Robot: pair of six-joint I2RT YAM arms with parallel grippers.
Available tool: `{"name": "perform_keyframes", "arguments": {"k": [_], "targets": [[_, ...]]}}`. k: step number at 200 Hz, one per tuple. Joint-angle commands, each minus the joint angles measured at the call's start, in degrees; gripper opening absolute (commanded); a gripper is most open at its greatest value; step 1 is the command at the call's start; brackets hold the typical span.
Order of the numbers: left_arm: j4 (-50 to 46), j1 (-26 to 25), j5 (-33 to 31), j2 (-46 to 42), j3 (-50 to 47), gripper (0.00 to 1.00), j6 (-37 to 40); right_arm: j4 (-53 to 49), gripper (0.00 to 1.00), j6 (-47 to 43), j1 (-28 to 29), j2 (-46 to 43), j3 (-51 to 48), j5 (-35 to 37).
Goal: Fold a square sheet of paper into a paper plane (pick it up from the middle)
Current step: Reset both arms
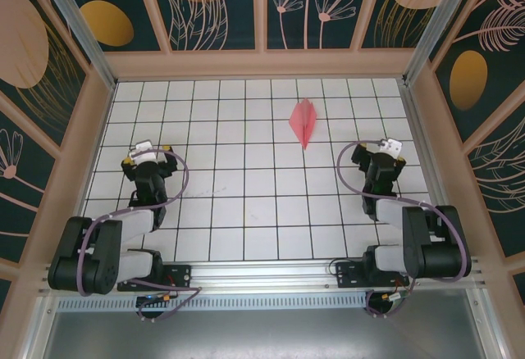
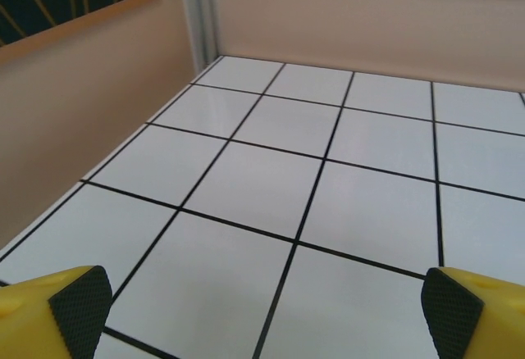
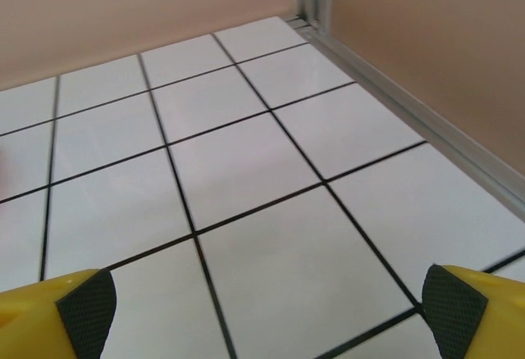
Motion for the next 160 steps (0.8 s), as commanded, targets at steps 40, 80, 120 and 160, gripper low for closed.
{"name": "perform_keyframes", "arguments": {"k": [40, 80, 120, 160], "targets": [[14.47, 5.02, 13.06, 3.88, -0.29, 0.98, 0.99, 16.20, 0.99, -2.94, -2.93, 4.09, -1.41, -10.20], [19.02, 5.54, 14.00, 11.55, 1.51, 0.98, 1.09, 20.36, 0.99, -3.54, -3.15, 9.90, -0.57, -11.04], [22.78, 5.49, 14.10, 13.48, 0.10, 0.99, 1.45, 26.71, 0.99, -5.30, -3.25, 12.61, -2.58, -15.33], [23.26, 5.53, 13.75, 13.64, 0.10, 0.99, 1.55, 26.10, 0.99, -5.07, -3.25, 12.42, -2.58, -15.16]]}}
